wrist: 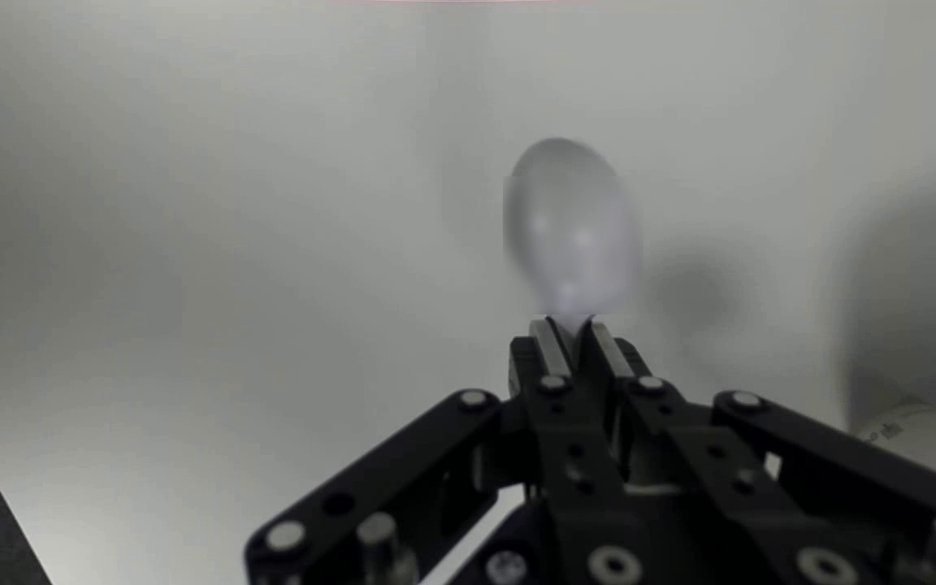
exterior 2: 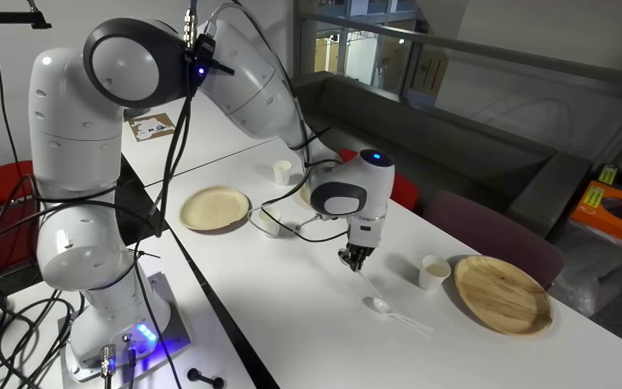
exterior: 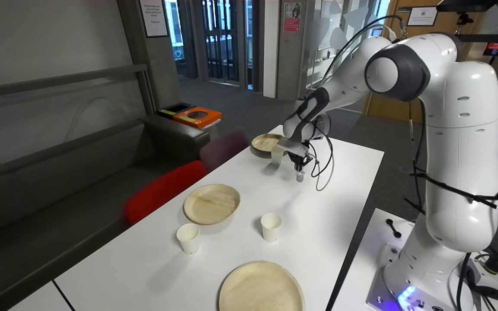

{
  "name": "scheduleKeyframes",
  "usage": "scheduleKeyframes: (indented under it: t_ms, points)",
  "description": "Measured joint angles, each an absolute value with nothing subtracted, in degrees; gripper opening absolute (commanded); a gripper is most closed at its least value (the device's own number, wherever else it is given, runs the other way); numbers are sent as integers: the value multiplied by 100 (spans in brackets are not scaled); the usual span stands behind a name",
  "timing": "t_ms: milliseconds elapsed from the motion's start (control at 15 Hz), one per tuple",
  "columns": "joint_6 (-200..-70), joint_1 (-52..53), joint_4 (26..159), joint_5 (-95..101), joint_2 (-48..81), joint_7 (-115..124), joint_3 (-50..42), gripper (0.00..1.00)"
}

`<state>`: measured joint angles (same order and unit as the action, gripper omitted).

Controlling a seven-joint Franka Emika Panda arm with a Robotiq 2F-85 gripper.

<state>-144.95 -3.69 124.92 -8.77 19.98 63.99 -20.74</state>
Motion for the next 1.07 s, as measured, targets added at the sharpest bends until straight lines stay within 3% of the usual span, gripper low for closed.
scheduleKeyframes:
  t_ms: [733,1067]
  points:
    - [-15740,-243,13271,-1044,1286,9617,-1746,3]
    - [-15419,-118,13199,-1029,1224,11276,-1716,3]
